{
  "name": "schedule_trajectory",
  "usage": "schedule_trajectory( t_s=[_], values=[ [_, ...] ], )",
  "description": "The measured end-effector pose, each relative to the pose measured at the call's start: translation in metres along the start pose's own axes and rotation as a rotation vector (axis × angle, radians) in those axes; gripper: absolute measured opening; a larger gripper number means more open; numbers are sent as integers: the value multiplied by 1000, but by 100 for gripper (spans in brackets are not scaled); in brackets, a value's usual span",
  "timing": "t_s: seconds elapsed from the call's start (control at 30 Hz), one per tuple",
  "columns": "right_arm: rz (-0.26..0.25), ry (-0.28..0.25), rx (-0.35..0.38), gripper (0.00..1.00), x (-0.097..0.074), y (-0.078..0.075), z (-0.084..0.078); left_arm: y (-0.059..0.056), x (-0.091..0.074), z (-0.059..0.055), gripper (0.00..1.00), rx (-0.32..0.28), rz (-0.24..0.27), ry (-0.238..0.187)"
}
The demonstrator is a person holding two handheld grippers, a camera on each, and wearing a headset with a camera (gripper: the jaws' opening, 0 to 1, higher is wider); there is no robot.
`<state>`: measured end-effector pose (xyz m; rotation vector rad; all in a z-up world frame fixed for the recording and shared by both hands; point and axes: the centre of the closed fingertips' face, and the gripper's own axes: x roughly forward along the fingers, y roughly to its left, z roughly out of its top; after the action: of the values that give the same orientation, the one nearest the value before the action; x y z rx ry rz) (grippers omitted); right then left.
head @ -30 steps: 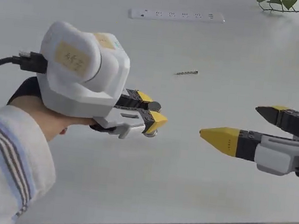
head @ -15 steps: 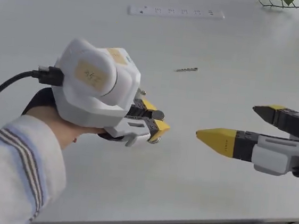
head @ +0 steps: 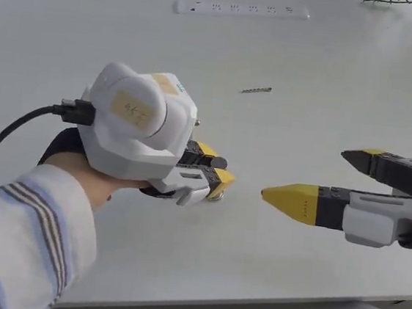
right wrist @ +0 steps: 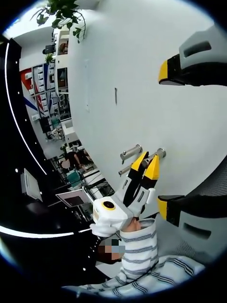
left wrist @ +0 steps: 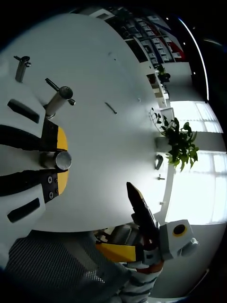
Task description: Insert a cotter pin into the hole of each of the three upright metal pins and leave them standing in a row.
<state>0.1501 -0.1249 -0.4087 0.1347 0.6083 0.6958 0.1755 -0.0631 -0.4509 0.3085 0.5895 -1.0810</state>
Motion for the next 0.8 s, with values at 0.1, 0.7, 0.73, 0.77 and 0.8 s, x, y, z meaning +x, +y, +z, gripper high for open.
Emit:
schedule_trajectory(
  t_s=[0.1,0.7,0.73,0.77,0.8],
  values=[
    [1,5,1,95,1,0,-1,0,1,1,10,6,-1,-3],
    [4,16,-6,94,1,1,-4,-1,-2,0,10,-2,-10,-49],
    [4,16,-6,94,0,1,-4,-1,-2,-1,11,-2,-11,-51],
    [3,16,-6,94,0,1,-4,-1,-2,-1,11,-4,-14,-49],
    [2,15,-6,94,0,2,-4,-1,-3,-3,11,2,-19,-39]
  ],
)
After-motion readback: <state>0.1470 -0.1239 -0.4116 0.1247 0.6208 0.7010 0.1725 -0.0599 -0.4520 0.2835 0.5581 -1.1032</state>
